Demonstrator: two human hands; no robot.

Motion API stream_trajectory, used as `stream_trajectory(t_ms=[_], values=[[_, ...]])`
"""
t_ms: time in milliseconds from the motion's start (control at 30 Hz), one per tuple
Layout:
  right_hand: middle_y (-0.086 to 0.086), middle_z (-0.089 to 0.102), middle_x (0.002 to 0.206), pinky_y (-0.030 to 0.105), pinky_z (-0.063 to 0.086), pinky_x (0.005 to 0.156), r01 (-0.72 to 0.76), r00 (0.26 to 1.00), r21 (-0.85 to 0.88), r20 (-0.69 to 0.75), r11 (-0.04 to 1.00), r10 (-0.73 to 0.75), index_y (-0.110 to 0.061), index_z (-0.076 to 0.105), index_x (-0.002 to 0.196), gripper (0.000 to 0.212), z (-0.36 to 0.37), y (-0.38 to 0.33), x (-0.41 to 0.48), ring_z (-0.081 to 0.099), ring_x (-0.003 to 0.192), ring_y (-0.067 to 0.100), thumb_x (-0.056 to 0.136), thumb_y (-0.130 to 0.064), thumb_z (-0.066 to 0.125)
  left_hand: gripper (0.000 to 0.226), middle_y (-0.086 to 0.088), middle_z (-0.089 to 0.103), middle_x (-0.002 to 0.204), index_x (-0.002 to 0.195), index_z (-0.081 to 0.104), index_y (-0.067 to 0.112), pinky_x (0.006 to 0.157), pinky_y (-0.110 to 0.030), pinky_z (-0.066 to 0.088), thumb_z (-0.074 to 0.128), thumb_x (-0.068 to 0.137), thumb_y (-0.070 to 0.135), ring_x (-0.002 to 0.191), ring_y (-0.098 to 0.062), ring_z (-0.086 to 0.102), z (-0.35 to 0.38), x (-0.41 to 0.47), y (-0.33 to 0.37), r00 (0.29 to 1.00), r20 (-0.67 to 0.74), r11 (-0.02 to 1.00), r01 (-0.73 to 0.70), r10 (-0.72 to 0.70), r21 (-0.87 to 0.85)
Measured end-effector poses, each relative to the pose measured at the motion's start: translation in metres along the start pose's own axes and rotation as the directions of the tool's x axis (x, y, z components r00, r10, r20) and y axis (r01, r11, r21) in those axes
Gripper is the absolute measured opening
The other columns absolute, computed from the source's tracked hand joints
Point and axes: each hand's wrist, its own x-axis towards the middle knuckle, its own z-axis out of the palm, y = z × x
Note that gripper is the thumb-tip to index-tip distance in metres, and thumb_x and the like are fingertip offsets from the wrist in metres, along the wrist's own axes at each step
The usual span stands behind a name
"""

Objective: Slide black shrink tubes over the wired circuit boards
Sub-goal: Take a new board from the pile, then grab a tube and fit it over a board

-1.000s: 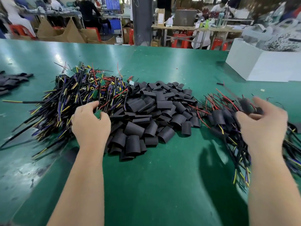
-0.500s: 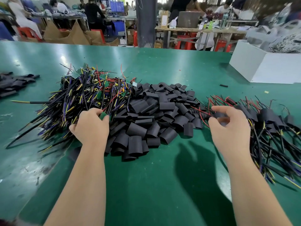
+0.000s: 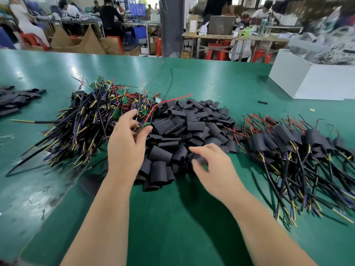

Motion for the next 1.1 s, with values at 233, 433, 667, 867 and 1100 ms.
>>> stream_trajectory(t_ms=[233,433,667,867,1100], values=[[-0.003,0.042,0.129,0.035,0.017,0.092,0.091,0.987,-0.411,0.16,0.907,-0.026,-0.049,0.038,0.138,0.041,0.028,-0.003,-0.001,0.032,0.116,0.024,0.099,-0.053,0.028,0.019,0.008,0.067,0.078,0.111,0.062,0.026,0.066,-0.029,0.044,0.054,0.095,0.034,0.074,-0.015,0.061,0.001,-0.004,0.002,0.975,0.222,0.996,-0.039,0.02,0.079],[-0.011,0.056,0.106,0.027,0.029,0.083,-0.003,0.999,0.047,-0.043,0.999,0.005,-0.028,0.073,0.101,0.015,0.023,-0.003,0.006,0.046,0.101,0.008,0.092,-0.031,0.062,0.06,-0.006,0.055,0.108,0.144,0.041,0.014,0.089,-0.034,0.038,0.039,0.093,0.046,0.104,-0.023,0.052,0.004,-0.006,0.007,0.907,0.419,0.989,-0.104,0.048,0.11],[-0.011,0.057,0.069,0.005,0.036,0.06,-0.179,0.966,0.229,-0.145,0.957,0.216,-0.028,0.055,0.093,0.031,-0.001,0.007,0.009,0.049,0.062,0.002,0.077,-0.005,0.069,0.054,-0.003,0.043,0.102,0.151,0.017,0.003,0.087,-0.02,0.031,0.037,0.102,0.016,0.094,-0.015,0.042,0.008,-0.01,0.013,0.858,0.512,0.996,-0.078,0.047,0.04],[-0.006,0.046,0.064,0.01,0.034,0.055,-0.277,0.941,0.159,-0.152,0.947,0.301,-0.015,0.044,0.07,0.022,-0.01,0.019,0.008,0.036,0.055,0.009,0.078,-0.009,0.063,0.032,-0.01,0.07,0.104,0.122,0.064,0.003,0.088,-0.015,0.041,0.057,0.091,-0.002,0.099,-0.021,0.064,0.004,-0.009,0.012,0.917,0.382,0.991,-0.135,0.116,0.021],[-0.005,0.036,0.051,0.027,0.029,0.054,-0.379,0.879,0.454,-0.096,0.806,0.467,-0.02,0.033,0.054,0.042,-0.015,0.026,0.012,0.032,0.053,0.018,0.074,-0.009,0.068,0.033,-0.005,0.072,0.098,0.118,0.067,0.009,0.083,-0.01,0.043,0.07,0.085,0.005,0.092,-0.015,0.064,0.001,-0.009,0.009,0.877,0.467,0.986,-0.158,0.116,0.051]])
